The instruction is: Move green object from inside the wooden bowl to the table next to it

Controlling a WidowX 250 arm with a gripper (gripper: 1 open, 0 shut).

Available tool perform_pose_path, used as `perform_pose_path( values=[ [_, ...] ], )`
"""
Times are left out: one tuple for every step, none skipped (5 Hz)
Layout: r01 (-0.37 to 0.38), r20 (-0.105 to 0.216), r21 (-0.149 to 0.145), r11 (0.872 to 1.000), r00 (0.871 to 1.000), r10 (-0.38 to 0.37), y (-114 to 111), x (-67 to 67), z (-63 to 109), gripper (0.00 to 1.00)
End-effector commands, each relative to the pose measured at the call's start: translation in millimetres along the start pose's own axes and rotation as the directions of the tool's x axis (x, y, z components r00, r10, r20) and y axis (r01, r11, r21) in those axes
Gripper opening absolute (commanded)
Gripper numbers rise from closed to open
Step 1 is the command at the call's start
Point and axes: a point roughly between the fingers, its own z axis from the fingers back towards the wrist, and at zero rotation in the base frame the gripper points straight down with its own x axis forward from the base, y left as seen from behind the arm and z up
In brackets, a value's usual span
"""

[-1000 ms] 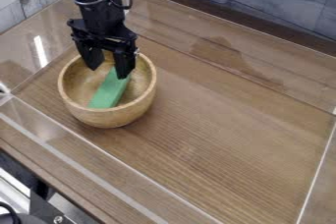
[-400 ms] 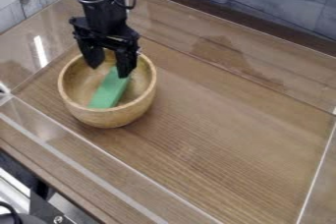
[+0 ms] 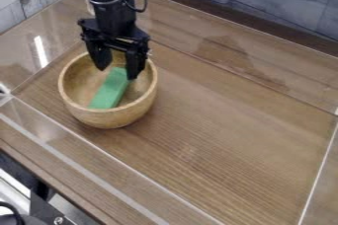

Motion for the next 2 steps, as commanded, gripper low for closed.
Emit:
perform_pose_path(
  values=[
    [-0.006, 0.053, 0.021, 1.000, 0.999, 0.005, 18.4, 18.7, 18.8, 1.00],
    [-0.011, 0.048, 0.017, 1.000, 0.999, 0.010, 31.7, 23.3, 23.9, 1.00]
  ],
)
